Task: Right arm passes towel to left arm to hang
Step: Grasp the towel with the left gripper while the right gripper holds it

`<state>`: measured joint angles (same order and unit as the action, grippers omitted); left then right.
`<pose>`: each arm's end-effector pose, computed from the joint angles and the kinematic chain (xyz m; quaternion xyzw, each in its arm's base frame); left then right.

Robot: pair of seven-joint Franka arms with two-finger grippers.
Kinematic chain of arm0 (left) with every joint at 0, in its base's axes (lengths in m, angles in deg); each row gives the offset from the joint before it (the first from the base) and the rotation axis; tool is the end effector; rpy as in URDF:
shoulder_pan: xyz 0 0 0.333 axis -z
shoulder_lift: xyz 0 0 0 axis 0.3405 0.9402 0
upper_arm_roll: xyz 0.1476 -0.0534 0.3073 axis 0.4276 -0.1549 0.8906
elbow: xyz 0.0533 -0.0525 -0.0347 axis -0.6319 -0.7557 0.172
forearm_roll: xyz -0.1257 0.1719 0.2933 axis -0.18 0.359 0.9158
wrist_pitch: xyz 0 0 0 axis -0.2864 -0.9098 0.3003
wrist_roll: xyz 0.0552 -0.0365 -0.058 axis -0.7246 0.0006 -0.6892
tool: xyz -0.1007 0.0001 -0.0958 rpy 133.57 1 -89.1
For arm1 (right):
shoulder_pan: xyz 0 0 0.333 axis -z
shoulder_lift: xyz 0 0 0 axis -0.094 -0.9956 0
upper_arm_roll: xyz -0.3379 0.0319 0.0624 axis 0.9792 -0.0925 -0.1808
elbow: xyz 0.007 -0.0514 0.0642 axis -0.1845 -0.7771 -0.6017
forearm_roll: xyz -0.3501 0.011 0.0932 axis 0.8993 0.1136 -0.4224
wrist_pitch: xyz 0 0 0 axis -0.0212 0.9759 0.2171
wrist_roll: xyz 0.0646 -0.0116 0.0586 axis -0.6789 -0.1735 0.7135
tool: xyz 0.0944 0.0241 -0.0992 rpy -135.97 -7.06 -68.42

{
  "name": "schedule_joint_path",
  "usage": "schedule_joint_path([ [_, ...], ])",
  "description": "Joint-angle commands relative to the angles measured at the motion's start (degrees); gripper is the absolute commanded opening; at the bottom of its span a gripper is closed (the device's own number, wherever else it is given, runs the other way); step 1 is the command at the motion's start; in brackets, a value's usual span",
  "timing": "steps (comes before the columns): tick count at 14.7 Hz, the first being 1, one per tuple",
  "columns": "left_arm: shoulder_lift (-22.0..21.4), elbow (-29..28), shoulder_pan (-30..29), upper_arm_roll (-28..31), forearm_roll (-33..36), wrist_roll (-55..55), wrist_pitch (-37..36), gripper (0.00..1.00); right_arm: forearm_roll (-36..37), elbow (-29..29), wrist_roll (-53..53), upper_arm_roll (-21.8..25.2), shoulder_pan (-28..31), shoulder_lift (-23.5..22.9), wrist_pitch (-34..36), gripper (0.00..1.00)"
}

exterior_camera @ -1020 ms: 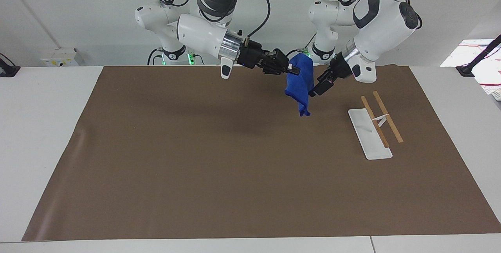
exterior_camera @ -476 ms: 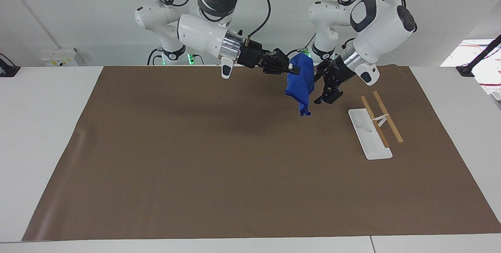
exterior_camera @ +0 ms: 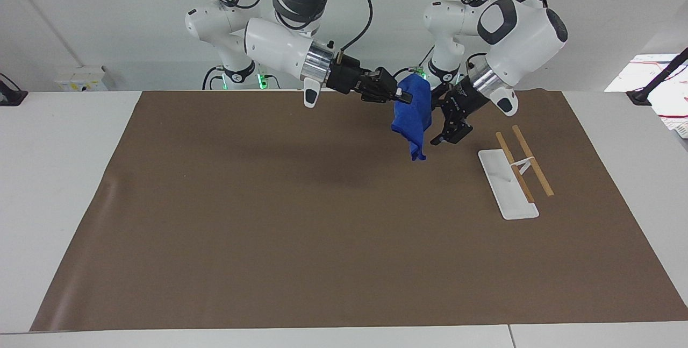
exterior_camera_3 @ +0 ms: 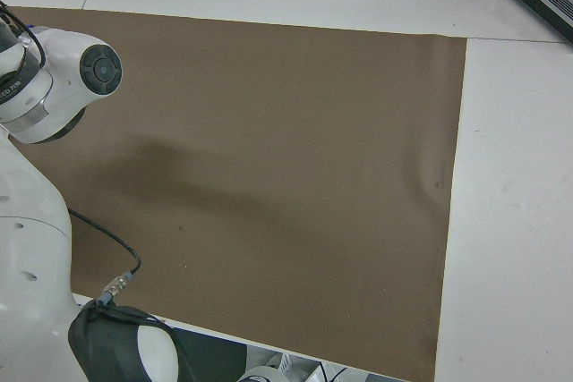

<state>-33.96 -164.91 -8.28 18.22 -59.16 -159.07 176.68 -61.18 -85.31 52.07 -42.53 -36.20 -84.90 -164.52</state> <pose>0.4740 -0.1857 0.5205 0.6518 0.7034 -0.2028 0.1979 0.5051 0.3750 0.5745 -0.7565 0.2530 0.0290 0.6023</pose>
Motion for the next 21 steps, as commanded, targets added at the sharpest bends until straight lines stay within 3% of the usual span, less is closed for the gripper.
schedule_joint_path([
  [1,-1.79,-2.15,0.41,0.31,-1.85,-0.78,2.02,0.0,-1.0,0.53,-0.76,-0.11,-0.84,-0.22,-1.46,0.0],
  [13,-1.79,-0.66,-0.46,0.66,-1.23,2.46,1.58,0.0,-0.82,0.36,-3.47,-0.03,-0.57,-0.22,-1.38,0.0],
  [14,-1.79,-0.57,-0.46,0.75,-1.06,2.91,1.58,0.0,-0.47,0.18,-4.36,0.06,-0.4,0.04,-1.38,0.06],
  [15,-1.79,-0.57,-0.46,0.75,-0.97,3.0,1.67,0.0,1.79,-0.6,-4.54,0.41,-0.48,0.83,-2.51,0.99],
  [17,-1.79,0.13,-0.55,0.83,0.95,4.05,1.76,0.0,11.61,-3.4,-4.28,0.5,0.39,2.85,-5.24,1.0],
  [21,-1.88,1.45,-0.99,0.92,5.09,6.68,1.76,0.0,28.23,-5.26,-3.84,0.41,8.63,3.21,-2.79,1.0],
])
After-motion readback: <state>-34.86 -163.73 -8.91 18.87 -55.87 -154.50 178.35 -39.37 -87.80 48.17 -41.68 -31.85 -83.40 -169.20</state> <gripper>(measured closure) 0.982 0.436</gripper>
